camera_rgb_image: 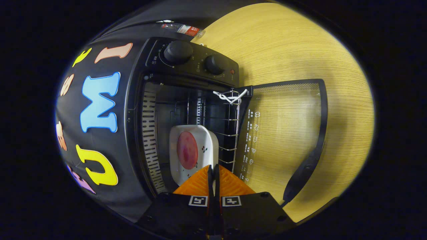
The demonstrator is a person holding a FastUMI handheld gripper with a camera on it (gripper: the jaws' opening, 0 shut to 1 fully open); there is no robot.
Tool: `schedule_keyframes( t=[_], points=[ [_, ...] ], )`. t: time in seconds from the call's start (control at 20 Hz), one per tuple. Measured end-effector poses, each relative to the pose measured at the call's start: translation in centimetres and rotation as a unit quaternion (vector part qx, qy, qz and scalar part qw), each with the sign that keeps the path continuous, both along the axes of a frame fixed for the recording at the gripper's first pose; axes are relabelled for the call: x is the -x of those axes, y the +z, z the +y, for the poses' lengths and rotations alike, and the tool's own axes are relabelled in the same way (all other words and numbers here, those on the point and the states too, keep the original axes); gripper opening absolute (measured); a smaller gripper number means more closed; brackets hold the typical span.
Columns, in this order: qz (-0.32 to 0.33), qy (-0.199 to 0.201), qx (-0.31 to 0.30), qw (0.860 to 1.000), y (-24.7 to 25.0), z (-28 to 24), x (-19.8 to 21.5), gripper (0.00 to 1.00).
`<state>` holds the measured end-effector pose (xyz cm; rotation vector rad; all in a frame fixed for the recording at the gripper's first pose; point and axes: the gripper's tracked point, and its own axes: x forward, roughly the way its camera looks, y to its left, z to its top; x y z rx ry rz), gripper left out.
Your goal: Open the toaster oven, put the food inside, and close the toaster oven door.
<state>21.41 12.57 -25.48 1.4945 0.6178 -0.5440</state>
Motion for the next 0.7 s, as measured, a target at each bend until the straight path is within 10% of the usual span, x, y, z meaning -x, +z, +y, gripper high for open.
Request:
schedule_keyframes(
  t=[0.45, 0.7],
  points=[
    [-0.027, 0.0, 0.004, 1.0, 0.7, -0.1, -2.3, 0.13],
    [-0.048, 0.047, 0.029, 0.997, 2.6, 0.8, -1.1, 0.81]
  ],
)
